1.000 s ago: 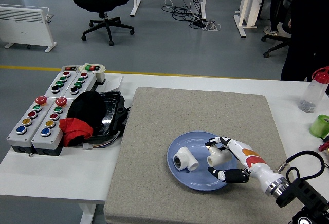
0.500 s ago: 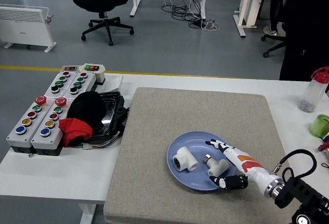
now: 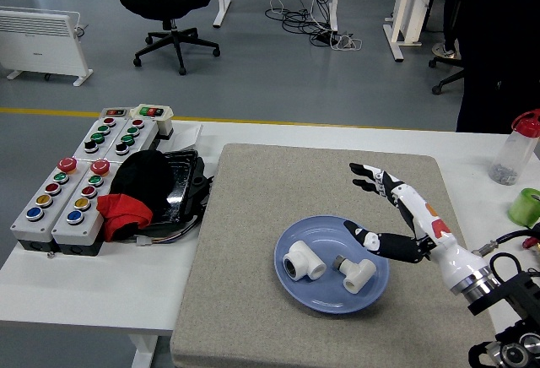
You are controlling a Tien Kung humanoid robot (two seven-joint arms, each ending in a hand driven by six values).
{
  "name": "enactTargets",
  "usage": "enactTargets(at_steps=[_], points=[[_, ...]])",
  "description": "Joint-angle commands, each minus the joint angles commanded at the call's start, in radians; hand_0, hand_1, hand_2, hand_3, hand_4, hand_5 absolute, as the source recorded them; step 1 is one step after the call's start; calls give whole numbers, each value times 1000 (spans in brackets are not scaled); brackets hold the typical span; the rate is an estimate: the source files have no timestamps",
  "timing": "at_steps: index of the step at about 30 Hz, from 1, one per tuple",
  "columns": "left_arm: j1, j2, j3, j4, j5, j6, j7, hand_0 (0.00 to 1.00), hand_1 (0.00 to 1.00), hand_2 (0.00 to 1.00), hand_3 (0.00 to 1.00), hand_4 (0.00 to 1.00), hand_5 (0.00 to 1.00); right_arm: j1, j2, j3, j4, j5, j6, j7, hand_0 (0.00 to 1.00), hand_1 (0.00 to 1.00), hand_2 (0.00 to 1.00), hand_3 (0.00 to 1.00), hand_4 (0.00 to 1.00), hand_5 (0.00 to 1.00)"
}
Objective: Pick pipe place plate twice
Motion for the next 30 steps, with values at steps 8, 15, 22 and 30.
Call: enactTargets(at_steps=[8,15,22,30], points=[[2,1,0,0,-2,-1,0,716,739,704,648,395,998,32,-6,46,127,338,132,-115,618,626,639,703,472,432],[-3,2,4,0,-12,1,-1,716,739,704,647,396,998,87,-6,33,213,637,222,-172,729,704,720,741,500,521],[-9,3,7,0,-16,0,-1,716,739,704,648,395,998,177,7,9,213,929,283,-191,824,763,784,847,544,571],[-12,3,11,0,-21,0,-2,716,739,704,647,395,998,307,50,-8,213,1266,285,-179,830,769,782,866,538,586]])
